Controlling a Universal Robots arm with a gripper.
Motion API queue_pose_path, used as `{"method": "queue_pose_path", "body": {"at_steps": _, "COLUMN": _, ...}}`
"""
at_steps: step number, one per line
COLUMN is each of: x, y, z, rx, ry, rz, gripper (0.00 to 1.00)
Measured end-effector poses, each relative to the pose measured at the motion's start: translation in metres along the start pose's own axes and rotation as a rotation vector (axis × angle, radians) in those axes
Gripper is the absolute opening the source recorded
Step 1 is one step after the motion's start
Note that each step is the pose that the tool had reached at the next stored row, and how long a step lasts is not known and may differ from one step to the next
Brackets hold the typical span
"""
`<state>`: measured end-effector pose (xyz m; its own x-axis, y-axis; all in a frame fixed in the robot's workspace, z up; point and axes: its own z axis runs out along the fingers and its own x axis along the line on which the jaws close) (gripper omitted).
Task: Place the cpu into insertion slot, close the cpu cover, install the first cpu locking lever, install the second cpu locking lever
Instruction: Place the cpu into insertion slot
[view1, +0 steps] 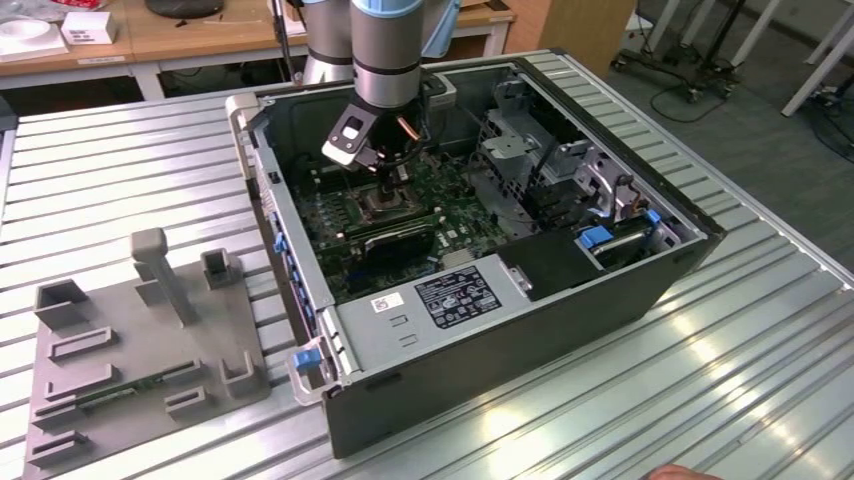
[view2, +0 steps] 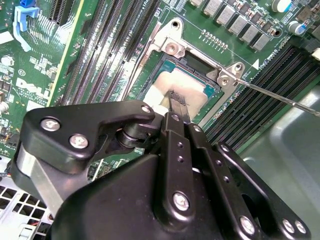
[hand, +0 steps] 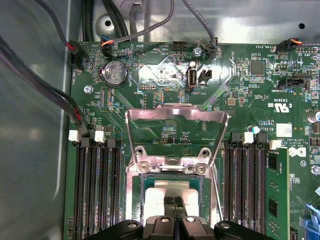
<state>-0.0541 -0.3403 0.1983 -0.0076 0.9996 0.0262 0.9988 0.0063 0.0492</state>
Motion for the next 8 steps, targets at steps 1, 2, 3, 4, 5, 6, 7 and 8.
{"method": "queue_pose_path", "body": {"at_steps": 1, "x": 0.0, "y": 0.0, "z": 0.0, "rx": 0.0, "ry": 0.0001, "rz": 0.0, "gripper": 0.11}}
{"method": "queue_pose_path", "body": {"at_steps": 2, "x": 0.0, "y": 0.0, "z": 0.0, "rx": 0.0, "ry": 0.0, "rz": 0.0, "gripper": 0.11}}
{"method": "queue_pose_path", "body": {"at_steps": 3, "x": 0.0, "y": 0.0, "z": 0.0001, "rx": 0.0, "ry": 0.0, "rz": 0.0, "gripper": 0.11}}
{"method": "queue_pose_path", "body": {"at_steps": 4, "x": 0.0, "y": 0.0, "z": 0.0001, "rx": 0.0, "ry": 0.0, "rz": 0.0, "gripper": 0.11}}
{"method": "queue_pose_path", "body": {"at_steps": 5, "x": 0.0, "y": 0.0, "z": 0.0001, "rx": 0.0, "ry": 0.0, "rz": 0.0, "gripper": 0.11}}
{"method": "queue_pose_path", "body": {"at_steps": 6, "x": 0.0, "y": 0.0, "z": 0.0001, "rx": 0.0, "ry": 0.0, "rz": 0.0, "gripper": 0.11}}
{"method": "queue_pose_path", "body": {"at_steps": 7, "x": 0.0, "y": 0.0, "z": 0.0001, "rx": 0.0, "ry": 0.0, "rz": 0.0, "gripper": 0.11}}
{"method": "queue_pose_path", "body": {"at_steps": 8, "x": 0.0, "y": 0.0, "z": 0.0001, "rx": 0.0, "ry": 0.0, "rz": 0.0, "gripper": 0.11}}
